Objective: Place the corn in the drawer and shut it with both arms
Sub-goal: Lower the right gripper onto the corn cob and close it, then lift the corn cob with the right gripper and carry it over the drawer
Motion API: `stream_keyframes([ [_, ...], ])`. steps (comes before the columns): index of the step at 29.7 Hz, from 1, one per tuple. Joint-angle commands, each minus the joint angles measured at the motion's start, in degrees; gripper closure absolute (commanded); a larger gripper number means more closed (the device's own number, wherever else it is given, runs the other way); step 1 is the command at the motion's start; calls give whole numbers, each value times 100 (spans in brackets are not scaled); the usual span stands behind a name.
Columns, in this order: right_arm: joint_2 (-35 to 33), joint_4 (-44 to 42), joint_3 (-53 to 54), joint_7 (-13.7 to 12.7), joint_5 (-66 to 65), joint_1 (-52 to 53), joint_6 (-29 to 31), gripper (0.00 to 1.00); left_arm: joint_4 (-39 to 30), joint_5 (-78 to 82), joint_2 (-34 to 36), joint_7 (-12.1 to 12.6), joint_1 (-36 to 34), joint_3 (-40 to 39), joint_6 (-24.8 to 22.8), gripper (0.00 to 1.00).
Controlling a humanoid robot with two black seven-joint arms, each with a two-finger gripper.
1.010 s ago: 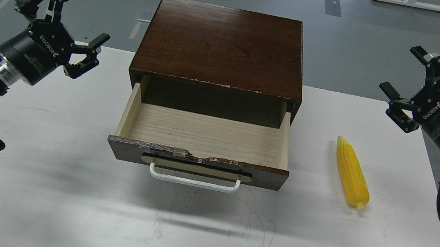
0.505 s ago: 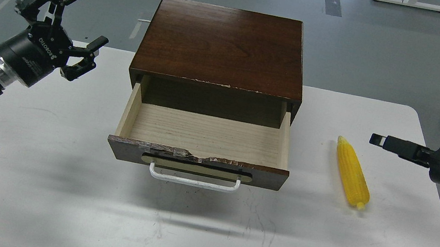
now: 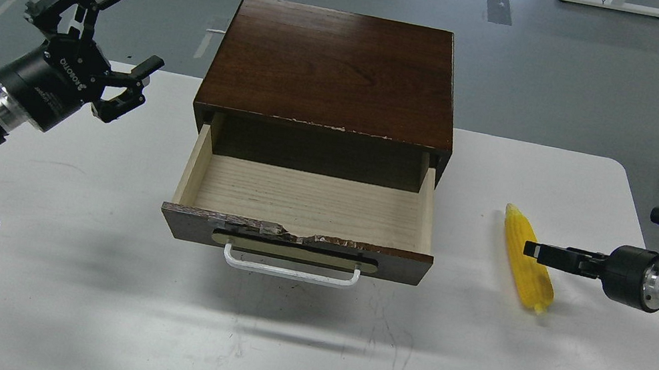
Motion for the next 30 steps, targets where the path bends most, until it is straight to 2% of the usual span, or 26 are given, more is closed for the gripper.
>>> stream_keyframes([
  [1,140,-93,-37,0,-1,1,1,1,1,109,0,0,0,0,0,1],
  [8,211,-137,-195,0,-1,10,1,12,1,135,9,0,8,0,0,1],
  [9,211,-137,-221,0,-1,10,1,20,1,135,9,0,8,0,0,1],
  [11,220,-137,-230,0,8,1,1,27,1,144,18,0,8,0,0,1],
  [12,220,-137,-239,0,8,-7,1,37,1,144,18,0,8,0,0,1],
  [13,220,-137,-248,0,8,-16,1,53,1,135,26,0,8,0,0,1],
  [16,220,-137,-248,0,8,-42,10,71,1,144,44,0,8,0,0,1],
  [22,220,-94,-239,0,8,1,28,84,1,144,44,0,26,-9,0,1],
  [30,18,275,-178,0,52,466,19,84,1,179,62,0,17,-9,0,1],
])
